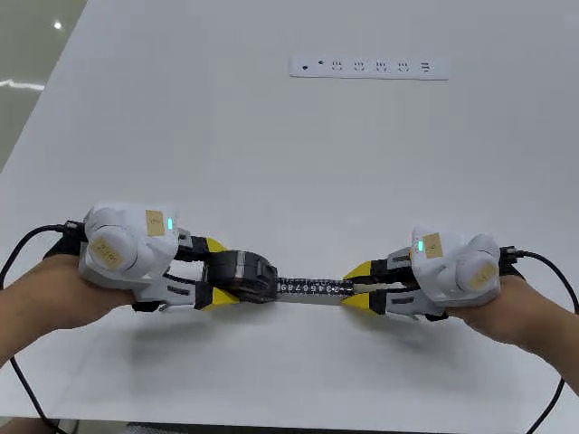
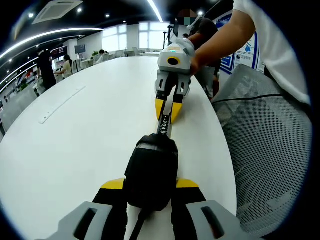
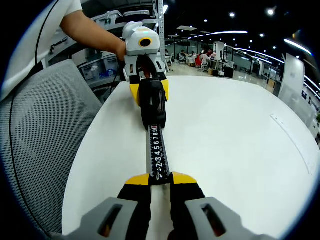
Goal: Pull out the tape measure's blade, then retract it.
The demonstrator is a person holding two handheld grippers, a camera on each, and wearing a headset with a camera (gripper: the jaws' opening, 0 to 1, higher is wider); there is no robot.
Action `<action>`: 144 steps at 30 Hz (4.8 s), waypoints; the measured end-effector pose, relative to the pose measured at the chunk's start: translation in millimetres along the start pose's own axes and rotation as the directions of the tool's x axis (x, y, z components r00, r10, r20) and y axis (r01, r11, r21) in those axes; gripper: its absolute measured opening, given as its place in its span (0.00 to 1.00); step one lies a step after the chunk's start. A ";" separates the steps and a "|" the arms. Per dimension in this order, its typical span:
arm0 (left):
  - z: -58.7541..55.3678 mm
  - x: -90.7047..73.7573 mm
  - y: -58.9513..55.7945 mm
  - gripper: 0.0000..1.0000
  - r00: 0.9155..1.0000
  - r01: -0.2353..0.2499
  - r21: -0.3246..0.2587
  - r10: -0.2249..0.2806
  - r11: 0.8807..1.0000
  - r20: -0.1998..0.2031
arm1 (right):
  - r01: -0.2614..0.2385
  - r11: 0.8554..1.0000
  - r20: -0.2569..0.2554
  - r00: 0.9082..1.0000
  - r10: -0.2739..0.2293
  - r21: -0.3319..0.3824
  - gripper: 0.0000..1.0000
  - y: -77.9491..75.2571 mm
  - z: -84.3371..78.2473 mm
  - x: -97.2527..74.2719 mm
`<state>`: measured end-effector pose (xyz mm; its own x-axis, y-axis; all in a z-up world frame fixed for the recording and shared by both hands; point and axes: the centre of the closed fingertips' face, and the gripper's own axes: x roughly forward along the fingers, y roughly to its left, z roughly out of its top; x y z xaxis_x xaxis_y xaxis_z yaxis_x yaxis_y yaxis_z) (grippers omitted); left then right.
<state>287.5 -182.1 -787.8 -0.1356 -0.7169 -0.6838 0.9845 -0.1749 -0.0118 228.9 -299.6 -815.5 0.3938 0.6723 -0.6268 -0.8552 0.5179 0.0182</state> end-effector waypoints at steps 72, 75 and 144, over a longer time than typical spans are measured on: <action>-0.3 1.7 -0.1 0.30 0.999 -0.006 0.006 0.007 1.000 -0.032 | 0.108 0.993 -0.204 0.974 -0.094 0.055 0.11 -10.6 -82.6 -108.8; -0.1 1.8 -0.1 0.30 1.000 -0.007 0.003 0.007 1.000 -0.030 | 0.106 0.993 -0.204 0.974 -0.093 0.058 0.11 -11.6 -82.8 -109.1; 7.9 -18.2 -14.3 0.58 0.997 -0.066 -0.222 0.075 0.973 0.029 | 0.163 0.974 -0.204 0.970 -0.130 0.155 0.51 2.9 -70.2 -109.6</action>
<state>275.1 -171.9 -769.5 -0.0650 -0.7470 -0.6617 0.9913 0.0275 -0.1284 159.7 -409.0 -801.4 0.4247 0.4772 -0.7693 -0.7168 0.6964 0.0363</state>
